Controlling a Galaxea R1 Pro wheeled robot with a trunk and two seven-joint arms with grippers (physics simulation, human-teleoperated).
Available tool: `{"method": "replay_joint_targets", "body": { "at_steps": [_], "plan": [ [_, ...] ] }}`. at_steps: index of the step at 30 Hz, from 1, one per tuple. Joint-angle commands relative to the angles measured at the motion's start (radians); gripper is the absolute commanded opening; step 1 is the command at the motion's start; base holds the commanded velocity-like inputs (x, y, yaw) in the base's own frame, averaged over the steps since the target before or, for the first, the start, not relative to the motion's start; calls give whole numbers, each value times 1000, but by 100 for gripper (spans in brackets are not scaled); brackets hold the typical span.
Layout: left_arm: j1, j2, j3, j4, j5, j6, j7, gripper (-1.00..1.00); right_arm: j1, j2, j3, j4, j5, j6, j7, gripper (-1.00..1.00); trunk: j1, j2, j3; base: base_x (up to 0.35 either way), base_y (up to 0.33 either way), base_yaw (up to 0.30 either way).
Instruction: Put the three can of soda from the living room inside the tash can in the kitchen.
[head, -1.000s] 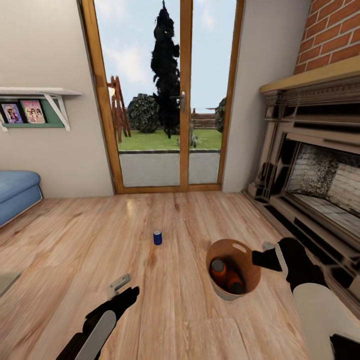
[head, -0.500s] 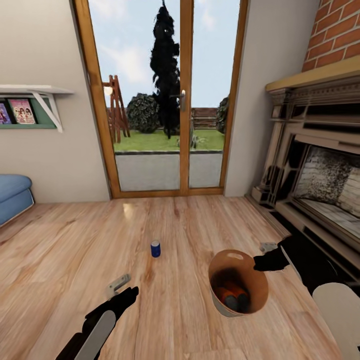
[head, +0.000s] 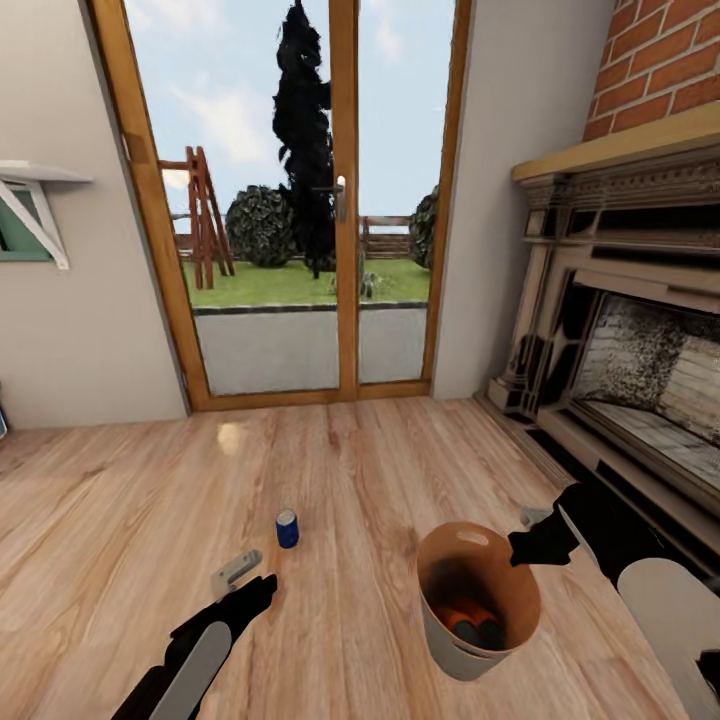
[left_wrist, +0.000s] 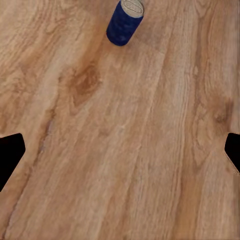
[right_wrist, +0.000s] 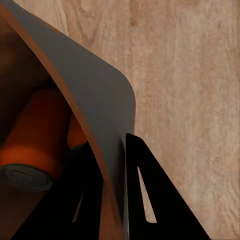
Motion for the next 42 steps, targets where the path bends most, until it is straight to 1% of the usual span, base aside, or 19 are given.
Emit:
{"method": "replay_joint_targets", "body": {
  "at_steps": [1,5,13,16,19,25,28,31,32,33,34,36,40,42],
  "plan": [
    [0,0,0,1,0,0,0,100,-2,0,-3,5,-27,7,5,-100,0,0,0,348,0,-264],
    [0,0,0,3,-1,-1,0,100,-4,1,-7,16,-30,7,4,-100,0,0,0,348,0,-212],
    [0,2,1,3,-4,-3,1,100,0,6,-7,14,-33,7,-1,-100,0,0,0,348,60,-29],
    [0,3,3,3,-4,-4,3,100,5,22,-3,7,-26,7,-3,-100,0,0,0,348,101,0],
    [0,3,3,3,-4,-4,3,100,7,29,0,5,-24,7,-4,-100,0,0,0,348,102,0],
    [0,3,1,4,-5,0,4,100,9,31,0,3,-24,7,-4,-100,0,0,0,348,89,0],
    [-3,2,1,25,-4,6,2,100,10,30,1,2,-24,7,-4,-100,0,0,0,348,23,0],
    [-30,0,1,75,-1,45,-2,100,11,30,0,-14,-24,7,-4,-100,0,0,0,348,7,0],
    [-46,-1,0,105,1,73,-3,100,12,30,0,-28,-23,7,-4,-100,0,0,0,348,3,0],
    [-72,-3,0,154,3,129,-5,100,12,30,-1,-47,-23,7,-4,-100,0,0,0,348,1,0],
    [-88,-5,-1,184,4,165,-5,100,13,30,-1,-55,-23,7,-4,-100,0,0,0,348,1,0],
    [-107,-15,-1,224,3,216,-3,100,13,30,-1,-63,-23,7,-4,-100,0,0,0,348,0,0],
    [-119,-20,-1,249,0,247,1,100,14,31,1,-68,-21,7,-4,-100,0,0,0,348,0,0],
    [-120,-16,-1,255,-2,251,2,100,15,31,2,-69,-21,7,-4,-100,0,0,0,348,0,0]
  ]
}}
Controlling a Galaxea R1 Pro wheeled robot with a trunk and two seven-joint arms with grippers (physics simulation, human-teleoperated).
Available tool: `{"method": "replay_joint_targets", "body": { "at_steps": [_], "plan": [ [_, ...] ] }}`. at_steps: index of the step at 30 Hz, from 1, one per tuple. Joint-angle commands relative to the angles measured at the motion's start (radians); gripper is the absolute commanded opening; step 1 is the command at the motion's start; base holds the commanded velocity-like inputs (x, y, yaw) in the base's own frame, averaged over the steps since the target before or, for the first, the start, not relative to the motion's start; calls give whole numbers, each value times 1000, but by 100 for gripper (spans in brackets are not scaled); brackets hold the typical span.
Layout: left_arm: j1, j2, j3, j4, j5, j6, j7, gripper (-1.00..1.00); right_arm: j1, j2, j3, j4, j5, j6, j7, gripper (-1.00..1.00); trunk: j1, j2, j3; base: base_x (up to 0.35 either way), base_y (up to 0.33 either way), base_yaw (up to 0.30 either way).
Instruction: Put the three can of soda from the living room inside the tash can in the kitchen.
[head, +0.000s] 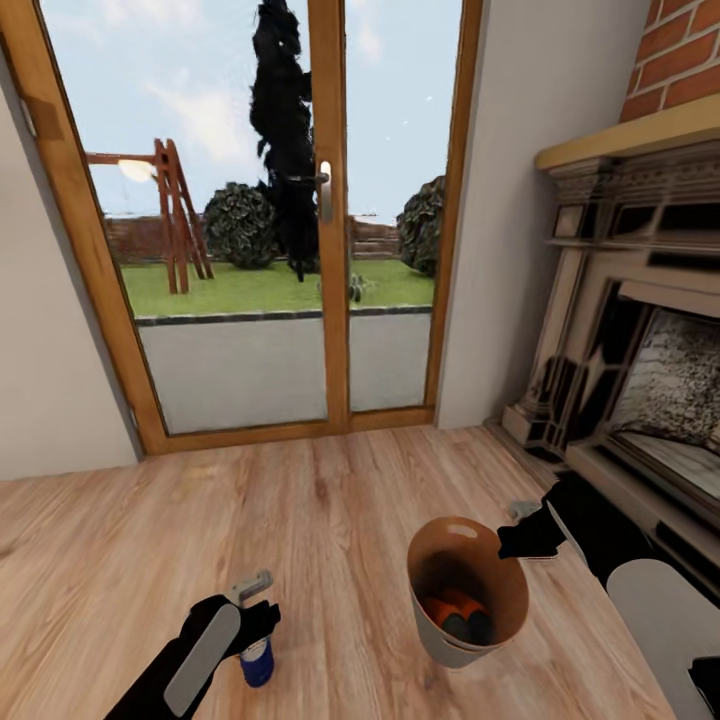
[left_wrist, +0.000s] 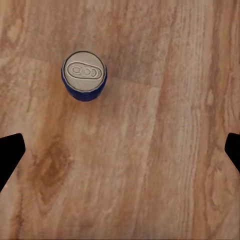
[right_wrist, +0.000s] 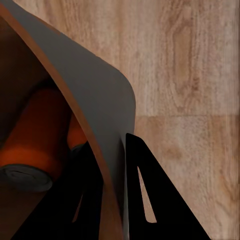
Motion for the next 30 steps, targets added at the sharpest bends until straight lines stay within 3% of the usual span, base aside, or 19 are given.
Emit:
{"method": "replay_joint_targets", "body": {
  "at_steps": [1,6,11,14,17,20,22,26,28,29,30],
  "plan": [
    [0,3,1,2,0,1,0,100,0,0,-2,0,-35,10,6,-100,0,0,0,348,0,0],
    [-1,12,3,16,-3,2,4,100,0,0,0,-1,-35,10,6,-100,0,0,0,348,0,0],
    [-2,38,3,63,-4,11,1,100,2,-1,-1,-22,-35,10,6,-100,0,0,0,323,0,0],
    [-2,34,-4,77,-4,17,7,100,11,-1,-2,-41,-35,10,6,-100,0,0,0,128,0,0],
    [-3,37,9,84,5,22,108,100,20,-2,-3,-66,-35,10,7,-100,0,0,-4,32,0,0],
    [-15,38,15,94,7,42,129,100,23,-2,-3,-75,-35,10,8,-100,2,-1,-15,9,0,0],
    [-63,31,14,185,0,73,65,100,23,-2,0,-91,-34,10,8,-100,3,-1,-23,3,0,0],
    [-145,23,9,358,-1,75,-9,100,15,0,0,-96,-34,10,9,-100,4,-2,-39,1,0,0],
    [-162,21,-5,380,-5,74,-58,100,12,0,-3,-93,-35,10,9,-100,5,-3,-46,0,0,0],
    [-175,21,-20,397,-29,70,-109,100,10,-1,-5,-93,-36,10,9,-100,6,-3,-50,0,0,0],
    [-177,20,-23,401,-41,68,-122,100,9,-1,-5,-94,-37,10,10,-100,6,-3,-54,0,0,0]
  ]
}}
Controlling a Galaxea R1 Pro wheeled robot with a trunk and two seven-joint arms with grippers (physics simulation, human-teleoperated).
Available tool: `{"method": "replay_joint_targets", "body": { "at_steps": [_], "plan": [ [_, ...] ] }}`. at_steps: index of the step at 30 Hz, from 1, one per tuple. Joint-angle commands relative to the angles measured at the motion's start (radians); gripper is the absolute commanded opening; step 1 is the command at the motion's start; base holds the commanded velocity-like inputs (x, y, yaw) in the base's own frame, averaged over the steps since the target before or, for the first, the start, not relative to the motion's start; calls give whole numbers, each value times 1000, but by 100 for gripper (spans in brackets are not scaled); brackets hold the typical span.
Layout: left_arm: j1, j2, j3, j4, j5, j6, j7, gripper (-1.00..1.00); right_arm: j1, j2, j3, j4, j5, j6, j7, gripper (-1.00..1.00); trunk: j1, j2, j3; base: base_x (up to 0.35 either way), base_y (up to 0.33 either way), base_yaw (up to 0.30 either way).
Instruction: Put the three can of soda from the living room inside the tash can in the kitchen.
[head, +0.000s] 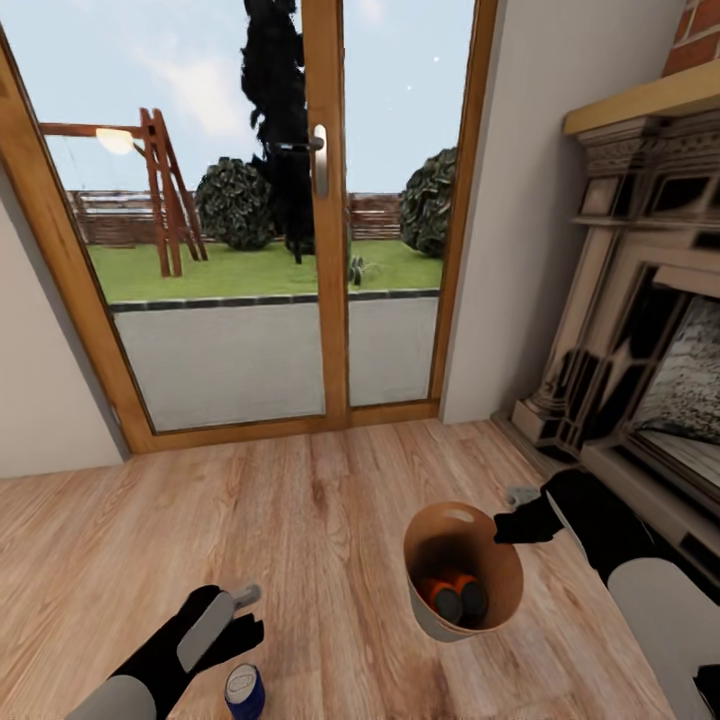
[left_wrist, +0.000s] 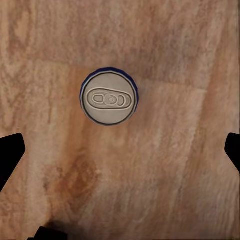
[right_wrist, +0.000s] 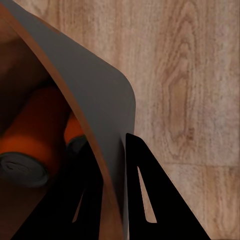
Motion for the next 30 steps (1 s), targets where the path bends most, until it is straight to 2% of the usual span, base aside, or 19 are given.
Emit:
{"method": "replay_joint_targets", "body": {
  "at_steps": [1,3,6,13,17,21,25,30],
  "plan": [
    [-4,-1,-4,6,-24,-8,-19,100,-1,-2,-2,-2,-29,9,6,-100,0,0,-4,0,0,0],
    [-8,-1,-8,13,-51,-29,-42,100,-4,-9,-5,-4,-32,9,8,-100,1,-1,-12,0,0,0],
    [-10,-1,-11,19,-65,-43,-62,100,-5,-13,-6,-6,-33,9,9,-100,3,-2,-23,0,0,0],
    [-11,-1,-15,35,-72,-74,-75,100,-5,-17,-8,-13,-36,9,10,-100,6,-3,-50,0,0,0],
    [-11,-1,-16,48,-73,-94,-92,100,-4,-22,-11,-70,-37,9,34,-100,7,-4,-66,0,0,0],
    [-11,-1,-17,52,-74,-110,-105,100,-2,-40,-9,-122,-37,9,63,-100,9,-5,-81,0,0,0],
    [-11,-1,-17,53,-74,-116,-109,100,7,-73,-10,-192,-38,9,80,-100,11,-6,-97,0,0,0],
    [-13,2,-17,53,-83,-139,-113,100,10,-86,-10,-227,-38,9,104,-100,13,-7,-116,0,0,0]
  ]
}}
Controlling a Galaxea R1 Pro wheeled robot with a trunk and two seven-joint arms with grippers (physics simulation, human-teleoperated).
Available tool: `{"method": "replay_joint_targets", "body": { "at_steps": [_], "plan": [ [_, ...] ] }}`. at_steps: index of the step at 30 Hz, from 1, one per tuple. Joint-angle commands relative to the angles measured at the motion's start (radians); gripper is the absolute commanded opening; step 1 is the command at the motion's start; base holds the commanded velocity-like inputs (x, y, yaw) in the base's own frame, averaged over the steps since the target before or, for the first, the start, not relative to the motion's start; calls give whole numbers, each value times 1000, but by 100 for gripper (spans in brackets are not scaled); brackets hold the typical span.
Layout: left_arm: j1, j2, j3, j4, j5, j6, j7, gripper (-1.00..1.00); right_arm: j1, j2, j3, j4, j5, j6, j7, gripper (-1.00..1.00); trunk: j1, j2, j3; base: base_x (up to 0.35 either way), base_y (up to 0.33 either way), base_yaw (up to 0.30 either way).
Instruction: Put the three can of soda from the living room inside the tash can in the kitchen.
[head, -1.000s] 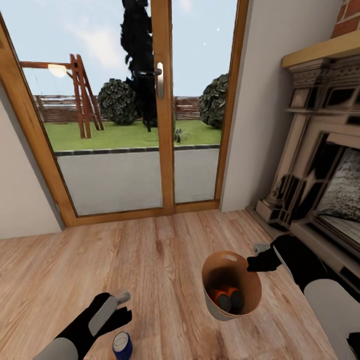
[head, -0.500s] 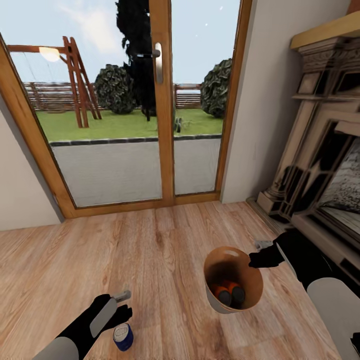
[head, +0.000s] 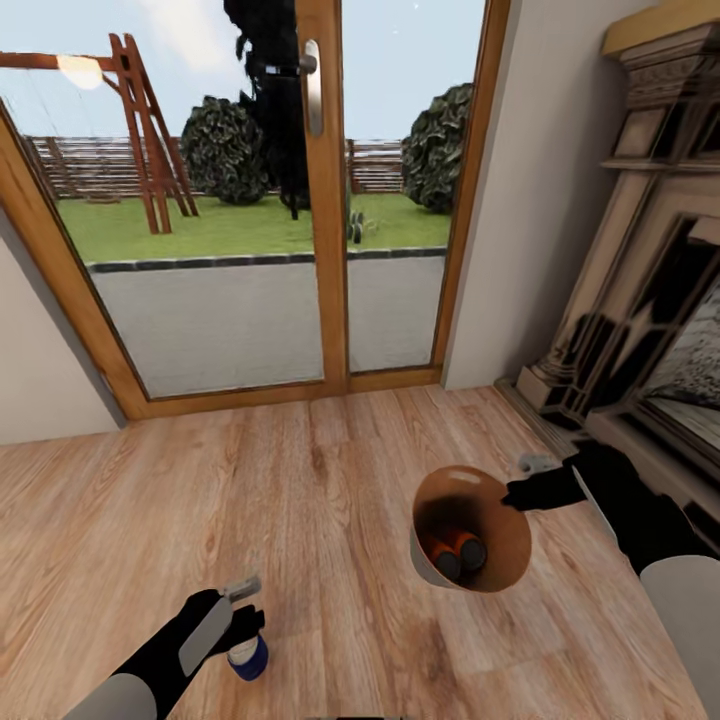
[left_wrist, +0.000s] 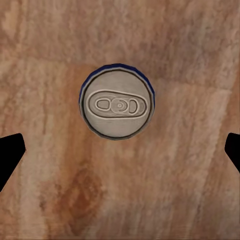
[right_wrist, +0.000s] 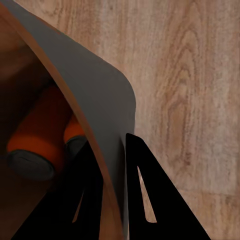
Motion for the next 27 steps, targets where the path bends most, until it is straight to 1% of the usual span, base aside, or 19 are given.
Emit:
{"method": "replay_joint_targets", "body": {
  "at_steps": [1,3,4,5,8,12,14,15,17,23,27],
  "plan": [
    [-2,1,0,0,-5,-7,-3,100,-1,-2,-1,-1,-4,0,3,-100,0,0,-4,0,0,0],
    [-26,6,1,4,-31,-25,-25,100,-1,-20,-1,-14,-4,0,27,-100,1,-1,-12,0,0,0],
    [-31,6,1,8,-36,-27,-30,100,-1,-27,-1,-18,-5,0,34,-100,2,-1,-15,0,0,0],
    [-39,7,2,19,-45,-33,-39,100,-1,-43,-1,-27,-5,0,52,-100,2,-1,-19,0,0,0],
    [-46,6,2,30,-52,-43,-48,100,1,-59,-1,-35,-5,0,67,-100,3,-2,-31,0,0,0],
    [-50,6,3,35,-54,-67,-56,100,1,-64,-1,-52,-5,0,72,-100,5,-3,-46,0,0,0],
    [-59,8,3,38,-55,-70,-76,100,1,-66,-2,-67,-5,0,72,-100,6,-3,-54,0,0,0],
    [-85,8,4,77,-55,-72,-98,100,5,-69,-2,-81,-11,0,72,-100,7,-4,-58,0,0,0],
    [-98,7,4,105,-55,-76,-110,100,8,-71,-1,-92,-16,0,72,-100,7,-4,-66,0,0,0],
    [-120,9,4,120,-55,-80,-118,100,11,-72,-1,-101,-19,0,73,-100,10,-6,-89,0,0,0],
    [-123,9,3,126,-55,-92,-121,100,12,-72,-2,-102,-19,0,73,-100,12,-6,-104,0,0,0]
  ]
}}
